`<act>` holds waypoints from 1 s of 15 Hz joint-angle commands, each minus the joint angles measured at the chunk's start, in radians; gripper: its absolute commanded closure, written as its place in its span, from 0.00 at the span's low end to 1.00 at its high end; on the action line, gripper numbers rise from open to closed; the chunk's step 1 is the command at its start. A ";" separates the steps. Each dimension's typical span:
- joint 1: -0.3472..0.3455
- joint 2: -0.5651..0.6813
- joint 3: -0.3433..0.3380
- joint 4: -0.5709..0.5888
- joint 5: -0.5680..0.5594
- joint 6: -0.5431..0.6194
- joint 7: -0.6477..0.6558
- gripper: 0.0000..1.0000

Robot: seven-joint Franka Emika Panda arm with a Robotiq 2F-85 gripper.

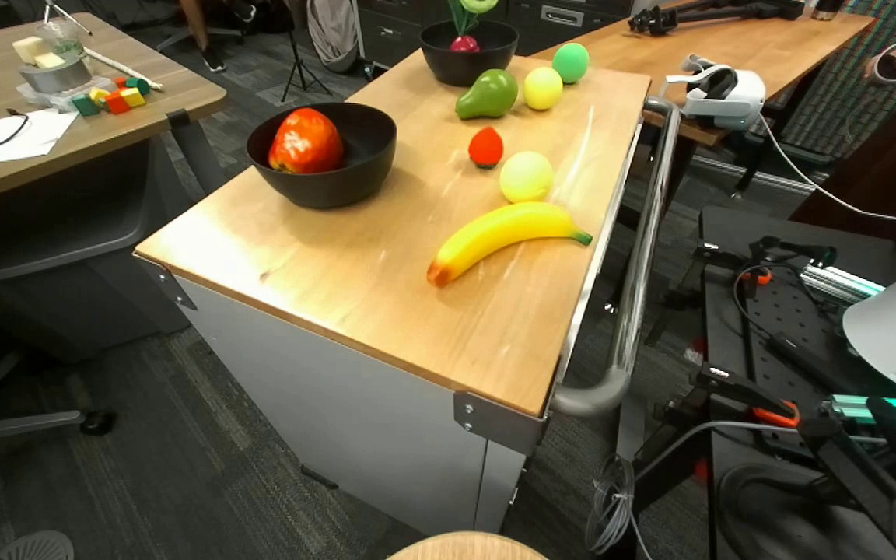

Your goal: Pick up all the fruits from the table and put 5 fruits in the bowl to the right and 4 fruits into the bowl to the left

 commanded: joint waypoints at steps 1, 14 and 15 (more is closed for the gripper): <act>-0.024 0.017 0.010 0.016 0.017 0.014 0.003 0.66; 0.071 -0.192 0.052 -0.083 0.022 -0.008 0.016 0.00; 0.077 -0.203 0.049 -0.091 0.015 -0.029 0.032 0.00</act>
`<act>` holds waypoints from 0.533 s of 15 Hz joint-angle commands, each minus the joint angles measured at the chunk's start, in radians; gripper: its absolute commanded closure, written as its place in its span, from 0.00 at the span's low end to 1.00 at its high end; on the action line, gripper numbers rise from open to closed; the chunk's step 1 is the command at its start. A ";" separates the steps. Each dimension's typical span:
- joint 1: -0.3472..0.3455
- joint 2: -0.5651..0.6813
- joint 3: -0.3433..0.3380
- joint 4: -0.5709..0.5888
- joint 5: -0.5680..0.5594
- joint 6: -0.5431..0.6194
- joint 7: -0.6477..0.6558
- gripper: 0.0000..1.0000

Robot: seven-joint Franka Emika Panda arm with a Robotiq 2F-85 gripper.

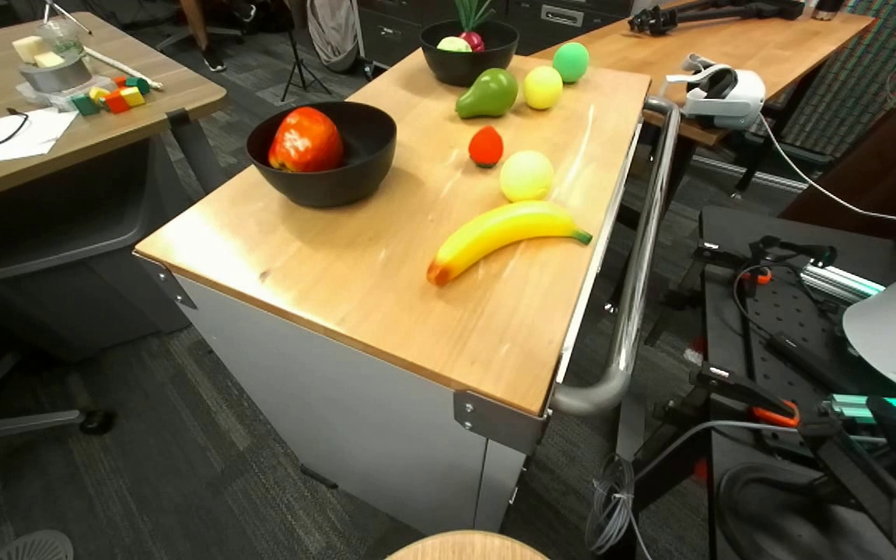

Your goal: Pick up all the fruits from the table and put 5 fruits in the bowl to the right and 4 fruits into the bowl to the left

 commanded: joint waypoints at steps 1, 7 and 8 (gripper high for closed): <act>0.030 -0.069 -0.019 -0.066 -0.033 -0.028 0.044 0.00; 0.073 -0.129 -0.029 -0.243 -0.166 -0.024 0.094 0.00; 0.078 -0.135 -0.029 -0.281 -0.181 -0.005 0.093 0.00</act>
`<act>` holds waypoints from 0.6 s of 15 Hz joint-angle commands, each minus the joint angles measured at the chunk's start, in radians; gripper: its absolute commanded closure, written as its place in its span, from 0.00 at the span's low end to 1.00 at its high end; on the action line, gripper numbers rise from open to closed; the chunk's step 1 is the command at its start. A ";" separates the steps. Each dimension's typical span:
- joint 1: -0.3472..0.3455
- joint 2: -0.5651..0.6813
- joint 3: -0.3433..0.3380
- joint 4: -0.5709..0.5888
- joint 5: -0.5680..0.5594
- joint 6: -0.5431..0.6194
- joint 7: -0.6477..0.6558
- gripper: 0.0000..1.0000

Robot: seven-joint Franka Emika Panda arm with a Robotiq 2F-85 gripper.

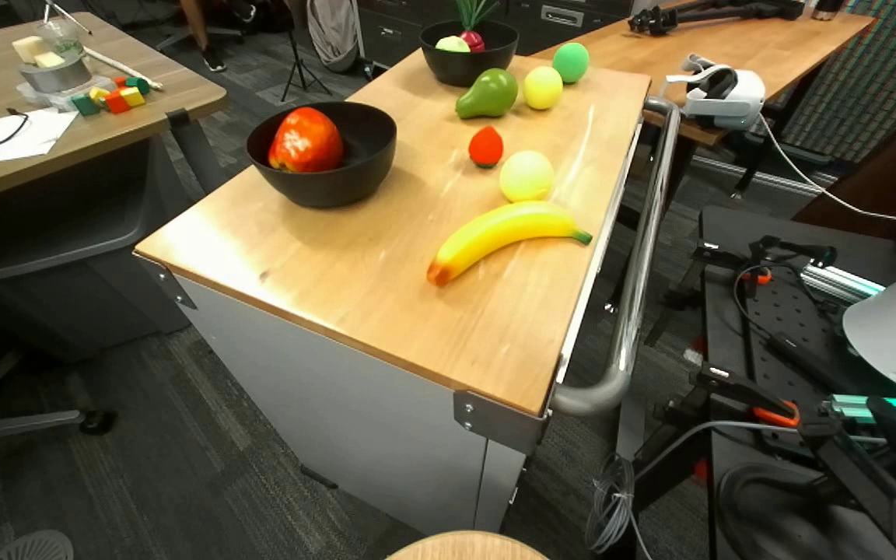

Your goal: Pick up all the fruits from the table and put 5 fruits in the bowl to the right and 4 fruits into the bowl to the left

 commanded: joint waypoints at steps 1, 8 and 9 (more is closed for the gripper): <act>0.034 -0.066 -0.017 -0.156 -0.059 0.042 0.015 0.00; 0.063 -0.081 -0.008 -0.307 -0.082 0.131 0.006 0.00; 0.070 -0.085 -0.008 -0.325 -0.096 0.162 0.003 0.00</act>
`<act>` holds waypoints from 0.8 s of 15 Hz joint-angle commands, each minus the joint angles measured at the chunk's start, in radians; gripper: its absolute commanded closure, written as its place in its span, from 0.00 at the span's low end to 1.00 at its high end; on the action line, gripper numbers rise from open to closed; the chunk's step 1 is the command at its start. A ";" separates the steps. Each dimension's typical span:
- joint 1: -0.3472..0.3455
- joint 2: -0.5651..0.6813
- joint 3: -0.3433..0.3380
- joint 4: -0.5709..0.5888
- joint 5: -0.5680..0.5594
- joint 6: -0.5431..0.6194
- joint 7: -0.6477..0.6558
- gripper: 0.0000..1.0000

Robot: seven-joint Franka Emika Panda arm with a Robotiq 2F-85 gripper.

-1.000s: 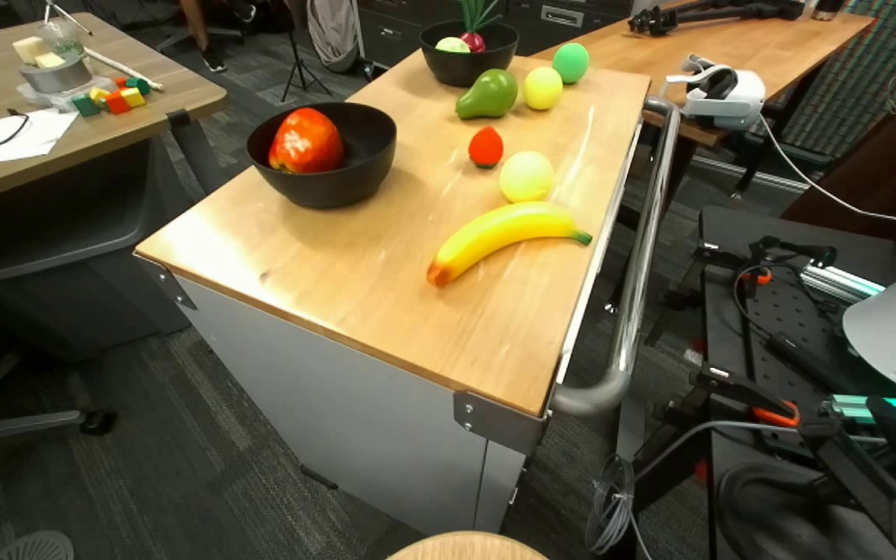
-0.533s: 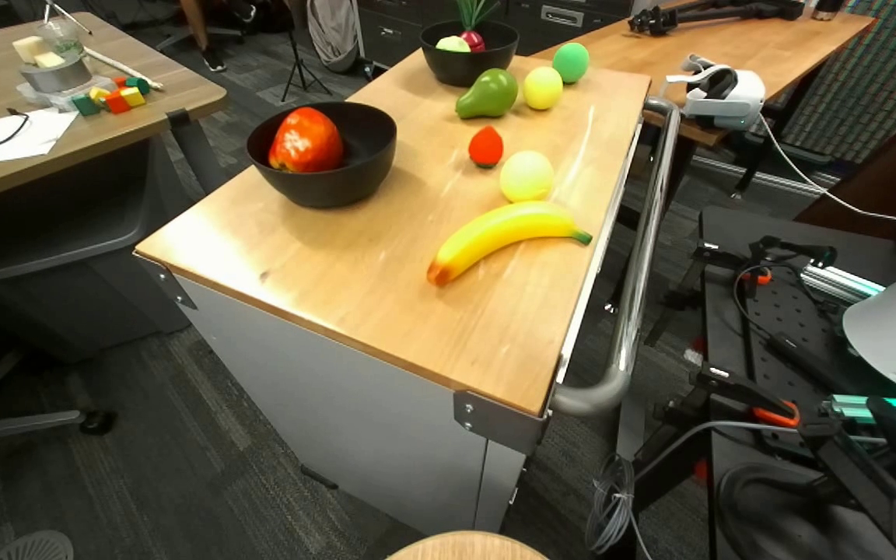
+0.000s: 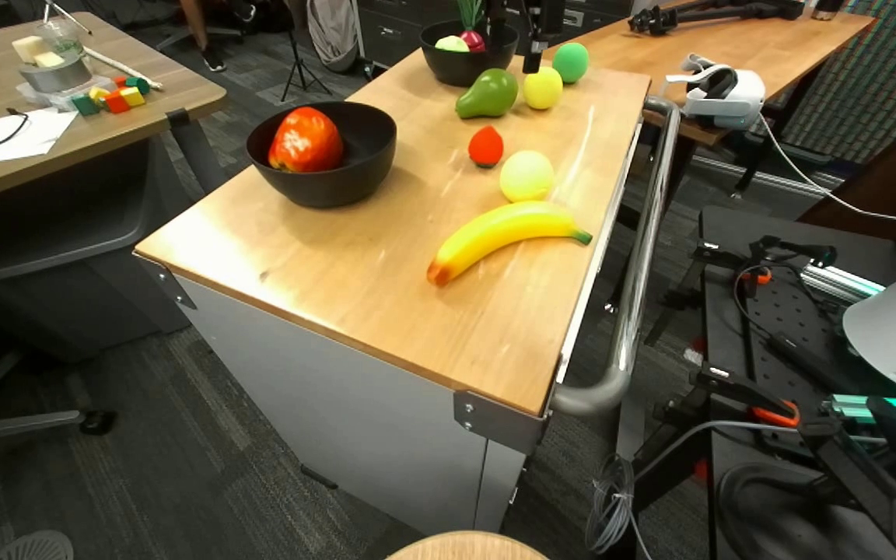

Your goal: Pick up all the fruits from the table and put 5 fruits in the bowl to the right and 4 fruits into the bowl to the left

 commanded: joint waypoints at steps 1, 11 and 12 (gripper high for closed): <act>0.032 -0.062 -0.005 -0.093 -0.049 0.112 -0.009 0.00; 0.054 -0.058 -0.014 -0.173 -0.142 0.406 -0.060 0.00; 0.052 -0.053 -0.018 -0.172 -0.150 0.418 -0.047 0.00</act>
